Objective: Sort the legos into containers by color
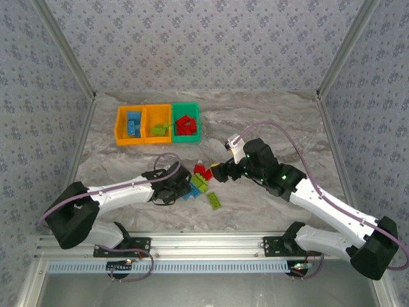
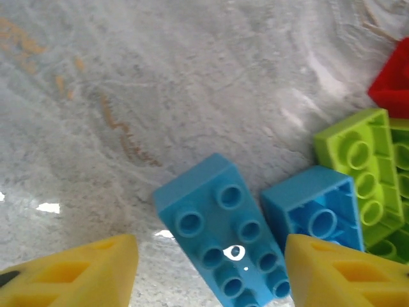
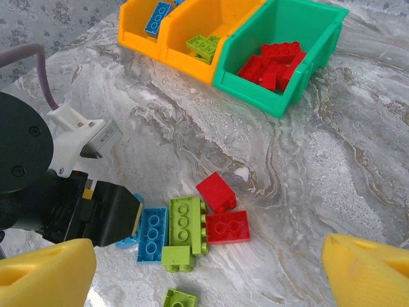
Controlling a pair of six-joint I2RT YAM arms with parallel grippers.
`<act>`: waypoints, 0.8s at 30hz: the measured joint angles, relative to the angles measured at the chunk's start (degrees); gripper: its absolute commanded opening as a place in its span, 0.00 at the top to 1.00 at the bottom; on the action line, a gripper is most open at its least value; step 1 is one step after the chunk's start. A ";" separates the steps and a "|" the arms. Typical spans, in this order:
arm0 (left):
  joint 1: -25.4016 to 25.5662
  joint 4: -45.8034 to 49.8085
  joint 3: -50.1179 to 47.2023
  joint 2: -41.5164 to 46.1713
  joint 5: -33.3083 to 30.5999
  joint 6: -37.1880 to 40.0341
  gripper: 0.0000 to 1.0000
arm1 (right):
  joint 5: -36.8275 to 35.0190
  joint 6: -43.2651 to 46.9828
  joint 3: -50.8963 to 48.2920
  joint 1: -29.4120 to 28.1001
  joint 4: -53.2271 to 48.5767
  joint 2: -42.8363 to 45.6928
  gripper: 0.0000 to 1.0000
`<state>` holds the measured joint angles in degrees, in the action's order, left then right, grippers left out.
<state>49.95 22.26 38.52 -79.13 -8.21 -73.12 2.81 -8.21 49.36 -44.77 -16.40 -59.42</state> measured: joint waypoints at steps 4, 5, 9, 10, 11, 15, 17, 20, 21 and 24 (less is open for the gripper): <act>0.00 -0.70 -0.68 -0.13 -0.17 0.02 0.48 | -0.02 -0.48 -0.11 0.00 0.09 -0.15 0.06; 0.00 -0.83 -0.68 -0.17 -0.20 0.13 0.48 | -0.02 -0.66 -0.11 0.00 0.11 -0.24 0.06; 0.00 -1.03 -0.68 -1.07 -0.20 1.20 0.49 | -0.02 -1.57 -0.11 0.00 0.26 -0.68 0.06; 0.00 -0.98 -0.76 -1.36 -0.20 1.60 0.51 | -0.02 -1.77 -0.11 0.00 0.26 -0.76 0.06; 0.00 -0.90 -0.85 -1.53 -0.22 2.03 0.53 | -0.02 -1.92 -0.11 0.00 0.26 -0.81 0.06; -0.09 -0.22 -0.98 -1.40 -0.37 4.15 0.65 | 0.00 -2.58 -0.09 0.00 0.24 -1.18 0.06; -0.28 0.20 -1.01 -0.96 -0.31 5.22 0.67 | 0.09 -2.95 -0.09 -0.02 0.22 -1.53 0.06; -1.20 1.64 -1.55 0.39 -0.42 6.73 0.68 | 2.62 -2.99 -0.09 -0.04 0.07 -2.29 0.06; -1.68 2.64 -1.88 1.25 -0.44 7.32 0.68 | 4.22 -2.99 -0.04 -0.13 -0.07 -2.69 0.06; -3.54 6.03 -2.16 6.10 -1.29 9.77 0.69 | 9.84 -2.93 0.46 -0.96 -1.18 -5.25 0.08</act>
<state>46.41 28.29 36.36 -73.03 -9.50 -63.35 12.64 -11.14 49.82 -45.74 -17.58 -64.66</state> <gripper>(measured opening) 0.325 0.930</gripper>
